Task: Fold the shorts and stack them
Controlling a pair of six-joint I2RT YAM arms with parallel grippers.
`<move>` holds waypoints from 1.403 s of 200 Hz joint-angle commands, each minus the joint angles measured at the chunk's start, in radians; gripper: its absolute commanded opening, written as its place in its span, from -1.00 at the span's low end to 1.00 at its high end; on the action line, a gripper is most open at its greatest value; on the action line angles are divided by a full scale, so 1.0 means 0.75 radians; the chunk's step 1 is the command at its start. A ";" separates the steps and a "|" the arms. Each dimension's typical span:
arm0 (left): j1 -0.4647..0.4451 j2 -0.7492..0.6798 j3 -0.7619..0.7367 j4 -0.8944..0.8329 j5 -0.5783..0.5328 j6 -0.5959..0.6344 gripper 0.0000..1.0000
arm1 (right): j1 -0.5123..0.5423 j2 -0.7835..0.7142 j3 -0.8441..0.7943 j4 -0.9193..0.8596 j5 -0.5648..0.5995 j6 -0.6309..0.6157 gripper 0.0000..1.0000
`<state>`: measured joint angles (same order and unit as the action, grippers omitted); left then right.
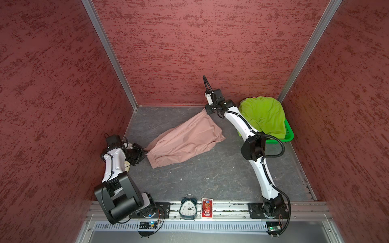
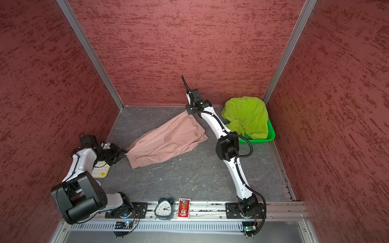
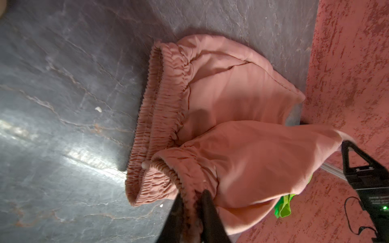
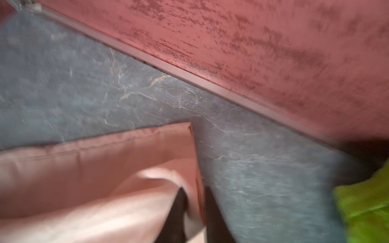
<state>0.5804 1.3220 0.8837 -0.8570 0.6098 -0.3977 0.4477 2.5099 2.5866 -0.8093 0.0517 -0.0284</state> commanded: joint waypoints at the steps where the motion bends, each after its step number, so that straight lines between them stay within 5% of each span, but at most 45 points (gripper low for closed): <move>1: 0.033 0.008 0.046 0.071 -0.042 0.066 0.18 | -0.022 0.005 0.005 0.139 -0.061 0.042 -0.02; 17: 0.044 0.001 0.096 0.061 -0.100 0.094 1.00 | -0.022 -0.007 0.032 0.140 -0.127 0.083 0.23; 52: 0.050 -0.010 0.221 0.043 -0.162 0.098 0.99 | -0.025 -0.130 -0.054 0.026 -0.101 0.082 0.56; 83: 0.034 -0.073 0.268 0.047 -0.143 0.087 0.99 | -0.039 -0.355 -0.490 0.007 -0.101 0.083 0.68; 108: -0.144 -0.144 0.198 0.128 0.004 0.045 0.99 | -0.059 -0.529 -0.861 0.101 -0.148 0.168 0.72; 160: -0.455 -0.216 -0.162 0.441 0.040 -0.212 0.99 | -0.111 -0.683 -1.305 0.385 -0.295 0.404 0.73; 207: -0.570 -0.223 -0.327 0.540 -0.050 -0.235 0.99 | -0.144 -0.640 -1.411 0.617 -0.347 0.459 0.61; 252: -0.576 -0.155 -0.398 0.607 -0.052 -0.241 0.99 | -0.143 -0.587 -1.410 0.708 -0.499 0.499 0.28; 280: -0.576 -0.145 -0.400 0.591 -0.067 -0.232 0.99 | -0.141 -0.559 -1.357 0.579 -0.361 0.462 0.32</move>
<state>0.1535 1.2087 0.5880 -0.4404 0.5789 -0.5755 0.3389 2.0598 1.5326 -0.3416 -0.2649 0.3279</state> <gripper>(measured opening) 0.994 0.642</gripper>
